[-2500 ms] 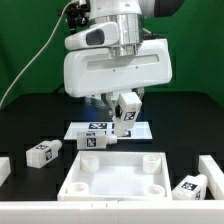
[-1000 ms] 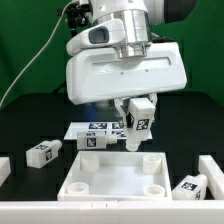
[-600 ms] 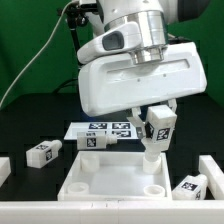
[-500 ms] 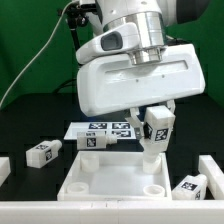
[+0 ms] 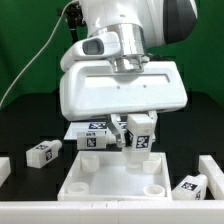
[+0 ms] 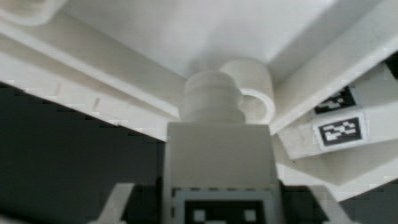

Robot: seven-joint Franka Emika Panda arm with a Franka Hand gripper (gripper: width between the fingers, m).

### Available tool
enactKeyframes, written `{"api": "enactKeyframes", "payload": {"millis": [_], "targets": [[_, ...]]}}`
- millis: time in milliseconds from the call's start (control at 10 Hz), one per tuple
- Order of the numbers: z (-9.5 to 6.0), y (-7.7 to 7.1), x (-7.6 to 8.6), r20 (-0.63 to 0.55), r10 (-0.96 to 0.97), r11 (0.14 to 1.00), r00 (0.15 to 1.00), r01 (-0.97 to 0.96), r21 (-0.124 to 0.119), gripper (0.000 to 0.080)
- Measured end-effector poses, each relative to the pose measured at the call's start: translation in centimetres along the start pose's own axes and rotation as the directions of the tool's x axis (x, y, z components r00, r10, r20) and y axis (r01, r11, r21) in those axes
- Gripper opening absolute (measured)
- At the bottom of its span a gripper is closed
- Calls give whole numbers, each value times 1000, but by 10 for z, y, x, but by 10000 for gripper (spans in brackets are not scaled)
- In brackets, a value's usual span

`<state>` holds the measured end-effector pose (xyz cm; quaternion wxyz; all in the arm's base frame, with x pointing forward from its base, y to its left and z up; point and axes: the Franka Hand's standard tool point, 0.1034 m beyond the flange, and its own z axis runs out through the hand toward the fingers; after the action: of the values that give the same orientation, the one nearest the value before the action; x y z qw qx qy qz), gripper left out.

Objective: Assemble one leg

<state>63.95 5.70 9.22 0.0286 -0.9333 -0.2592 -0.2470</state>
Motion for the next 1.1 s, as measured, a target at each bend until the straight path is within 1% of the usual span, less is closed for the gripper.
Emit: {"api": "enactKeyframes", "payload": {"millis": [200, 300, 600, 700, 1100], "targets": [[9, -12, 10, -7, 19, 1000, 1000, -19, 15, 279], [12, -16, 12, -7, 21, 1000, 1000, -20, 20, 279], [19, -19, 6, -4, 25, 999, 1000, -25, 22, 279], [20, -16, 6, -14, 28, 1000, 999, -28, 12, 279], [23, -10, 6, -43, 35, 999, 998, -36, -15, 279]]}}
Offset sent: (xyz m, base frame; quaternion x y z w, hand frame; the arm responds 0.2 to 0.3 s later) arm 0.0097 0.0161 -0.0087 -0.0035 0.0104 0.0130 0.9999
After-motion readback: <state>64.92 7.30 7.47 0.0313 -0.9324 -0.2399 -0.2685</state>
